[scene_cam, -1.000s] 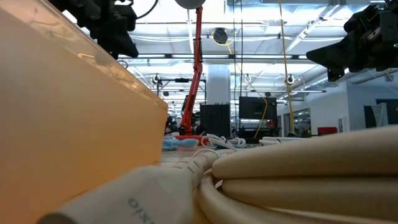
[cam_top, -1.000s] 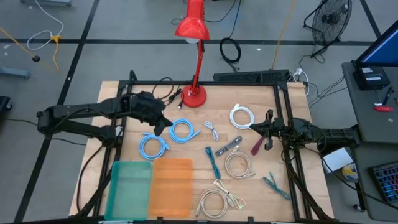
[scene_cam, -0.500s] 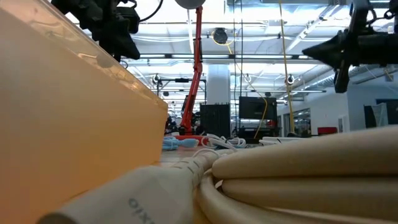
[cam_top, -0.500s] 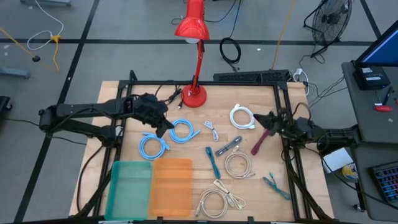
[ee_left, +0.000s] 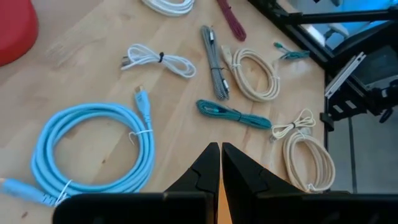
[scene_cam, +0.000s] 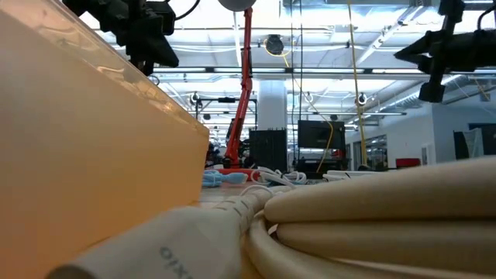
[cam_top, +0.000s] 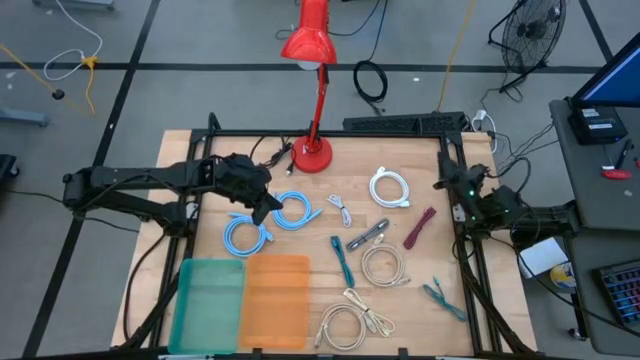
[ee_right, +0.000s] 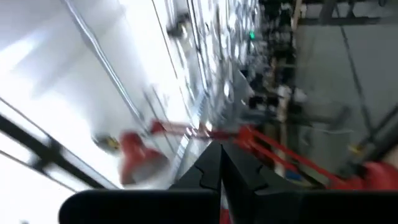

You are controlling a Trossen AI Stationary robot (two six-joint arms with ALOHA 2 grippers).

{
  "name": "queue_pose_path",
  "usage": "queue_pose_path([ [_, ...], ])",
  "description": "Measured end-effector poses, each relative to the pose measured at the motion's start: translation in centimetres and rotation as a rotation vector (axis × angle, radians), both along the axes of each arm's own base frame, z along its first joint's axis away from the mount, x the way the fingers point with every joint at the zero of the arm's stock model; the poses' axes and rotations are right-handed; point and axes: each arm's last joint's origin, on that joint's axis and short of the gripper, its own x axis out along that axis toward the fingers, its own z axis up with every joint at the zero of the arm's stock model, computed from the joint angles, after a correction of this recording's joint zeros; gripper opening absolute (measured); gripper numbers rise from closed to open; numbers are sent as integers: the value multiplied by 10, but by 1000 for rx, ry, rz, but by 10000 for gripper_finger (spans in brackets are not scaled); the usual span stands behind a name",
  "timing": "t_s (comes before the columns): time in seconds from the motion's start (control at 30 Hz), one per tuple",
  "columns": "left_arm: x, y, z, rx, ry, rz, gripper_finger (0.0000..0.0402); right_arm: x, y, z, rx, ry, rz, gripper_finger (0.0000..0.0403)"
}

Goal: Pick & Place USB Port
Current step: Put the top light blue USB cable into the blue bin

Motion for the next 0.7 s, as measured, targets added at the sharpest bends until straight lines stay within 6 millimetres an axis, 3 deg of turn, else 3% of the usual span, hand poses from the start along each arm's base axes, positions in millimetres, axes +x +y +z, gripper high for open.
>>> queue_pose_path([
  [0.1,0,-2,0,0,0,-8,19,-7,0,10,-30,-94,-25,0],
  [0.23,1,-5,0,17,2,-5,19,-13,3,24,-300,-14,-10,0],
  [0.4,1,-9,0,52,7,19,19,-22,8,80,-586,155,-1,15],
  [0.53,1,-9,0,63,10,26,19,-3,11,105,-753,488,44,45],
  [0.7,1,-10,-1,53,14,33,19,32,11,121,-812,760,141,89],
])
